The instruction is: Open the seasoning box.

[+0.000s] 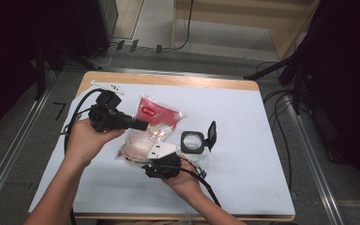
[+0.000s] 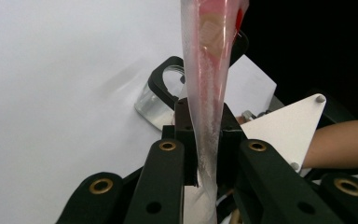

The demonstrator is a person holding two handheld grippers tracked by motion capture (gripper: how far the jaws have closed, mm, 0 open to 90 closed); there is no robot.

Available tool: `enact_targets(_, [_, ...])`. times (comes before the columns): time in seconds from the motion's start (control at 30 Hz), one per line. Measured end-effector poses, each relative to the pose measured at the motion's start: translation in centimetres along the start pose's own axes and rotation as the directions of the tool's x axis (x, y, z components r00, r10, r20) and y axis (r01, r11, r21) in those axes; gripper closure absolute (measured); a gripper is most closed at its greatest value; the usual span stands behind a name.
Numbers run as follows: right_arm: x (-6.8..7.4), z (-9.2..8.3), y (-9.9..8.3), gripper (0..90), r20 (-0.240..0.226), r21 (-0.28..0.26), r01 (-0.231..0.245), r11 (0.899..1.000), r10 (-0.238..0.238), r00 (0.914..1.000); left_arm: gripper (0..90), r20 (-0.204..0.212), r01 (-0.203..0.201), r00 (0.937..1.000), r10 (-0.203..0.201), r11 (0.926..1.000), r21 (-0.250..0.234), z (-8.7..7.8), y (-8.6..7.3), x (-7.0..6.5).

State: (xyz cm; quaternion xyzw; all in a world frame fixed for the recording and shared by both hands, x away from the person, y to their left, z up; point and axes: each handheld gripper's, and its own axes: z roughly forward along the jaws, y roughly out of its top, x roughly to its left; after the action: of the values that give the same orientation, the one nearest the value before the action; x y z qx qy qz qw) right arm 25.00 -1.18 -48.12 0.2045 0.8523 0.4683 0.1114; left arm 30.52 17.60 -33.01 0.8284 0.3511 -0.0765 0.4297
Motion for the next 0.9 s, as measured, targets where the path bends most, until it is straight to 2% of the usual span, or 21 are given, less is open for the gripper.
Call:
enact_targets(0.1, [0.0, 0.0, 0.2, 53.8, -0.047, -0.011, -0.038, 0.999, 0.038, 0.9982, 83.7, -0.01, -0.038, 0.9992, 0.038, 0.9992, -0.009, 0.4, 0.1, -0.5])
enact_targets(0.13, [0.0, 0.0, 0.2, 54.2, -0.059, -0.012, -0.041, 0.999, 0.04, 0.9974, 83.2, -0.014, -0.057, 0.9983, 0.057, 0.9983, -0.007, 0.6, 0.1, -0.5])
enact_targets(0.17, [0.0, 0.0, 0.2, 54.2, -0.059, -0.012, -0.041, 0.999, 0.04, 0.9974, 82.3, -0.014, -0.057, 0.9983, 0.057, 0.9983, -0.007, 0.6, 0.1, -0.5])
enact_targets(0.2, [0.1, -0.1, 0.2, 54.3, -0.068, -0.017, -0.033, 0.999, 0.031, 0.9972, 82.3, -0.011, -0.081, 0.9967, 0.081, 0.9967, -0.002, 0.8, 0.1, -0.7])
enact_targets(0.23, [0.3, -0.1, 0.3, 54.1, -0.081, -0.012, -0.03, 0.999, 0.029, 0.9963, 81.7, -0.007, -0.118, 0.993, 0.118, 0.993, 0.0, 1.0, 0.1, -0.9])
enact_targets(0.3, [0.6, 0.0, 0.3, 54.0, -0.098, -0.017, -0.031, 0.999, 0.029, 0.9948, 80.8, -0.022, -0.195, 0.9805, 0.195, 0.9807, 0.006, 1.4, 0.1, -1.4])
enact_targets(0.33, [0.7, 0.0, 0.3, 54.0, -0.114, -0.016, -0.042, 0.999, 0.04, 0.9927, 80.9, -0.034, -0.207, 0.9777, 0.207, 0.9782, 0.015, 1.5, 0.1, -1.6])
enact_targets(0.37, [0.7, 0.0, 0.3, 53.9, -0.133, -0.018, -0.055, 0.998, 0.052, 0.9898, 80.3, -0.027, -0.213, 0.9767, 0.213, 0.977, 0.016, 1.7, 0.1, -1.7])
enact_targets(0.43, [0.8, -0.1, 0.3, 53.9, -0.133, -0.022, -0.055, 0.998, 0.052, 0.9898, 79.7, -0.005, -0.224, 0.9746, 0.224, 0.9746, 0.005, 1.8, 0.1, -1.7])
enact_targets(0.47, [0.8, -0.1, 0.3, 53.9, -0.136, -0.029, -0.051, 0.998, 0.047, 0.9895, 79.2, 0.001, -0.22, 0.9754, 0.22, 0.9754, -0.001, 1.9, 0.1, -1.6])
enact_targets(0.6, [0.9, -0.3, 0.5, 53.6, -0.159, -0.029, -0.08, 0.996, 0.074, 0.9845, 78.9, 0.034, -0.174, 0.9841, 0.175, 0.9845, -0.021, 2.3, 0.0, -1.1])
enact_targets(0.67, [1.0, -0.4, 0.6, 53.3, -0.172, -0.029, -0.09, 0.995, 0.084, 0.9815, 79.0, 0.053, -0.138, 0.9889, 0.139, 0.9902, -0.023, 2.7, 0.0, -1.0])
enact_targets(0.87, [1.2, -0.6, 0.8, 52.7, -0.169, -0.044, -0.119, 0.992, 0.11, 0.9794, 82.6, 0.086, -0.061, 0.9943, 0.064, 0.9973, -0.042, 3.4, 0.1, -1.0])
enact_targets(0.9, [1.4, -0.7, 0.8, 52.7, -0.166, -0.046, -0.111, 0.993, 0.102, 0.9808, 82.8, 0.082, -0.033, 0.996, 0.036, 0.999, -0.03, 3.6, 0.1, -1.0])
